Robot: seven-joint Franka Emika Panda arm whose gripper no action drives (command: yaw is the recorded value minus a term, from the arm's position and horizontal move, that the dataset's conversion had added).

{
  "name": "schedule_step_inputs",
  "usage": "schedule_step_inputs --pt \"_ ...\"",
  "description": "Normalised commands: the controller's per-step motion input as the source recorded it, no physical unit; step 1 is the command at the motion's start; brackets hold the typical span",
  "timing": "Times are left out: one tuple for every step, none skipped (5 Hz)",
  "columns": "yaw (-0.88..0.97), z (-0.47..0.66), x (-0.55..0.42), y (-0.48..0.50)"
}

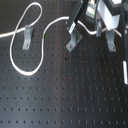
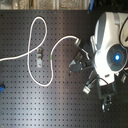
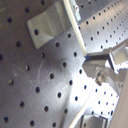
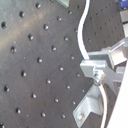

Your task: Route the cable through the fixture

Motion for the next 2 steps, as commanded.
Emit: schedule_step_inputs --pt "0.00 0.74 0.049 0.126" --pt "-0.03 0.62 0.078 0.034"
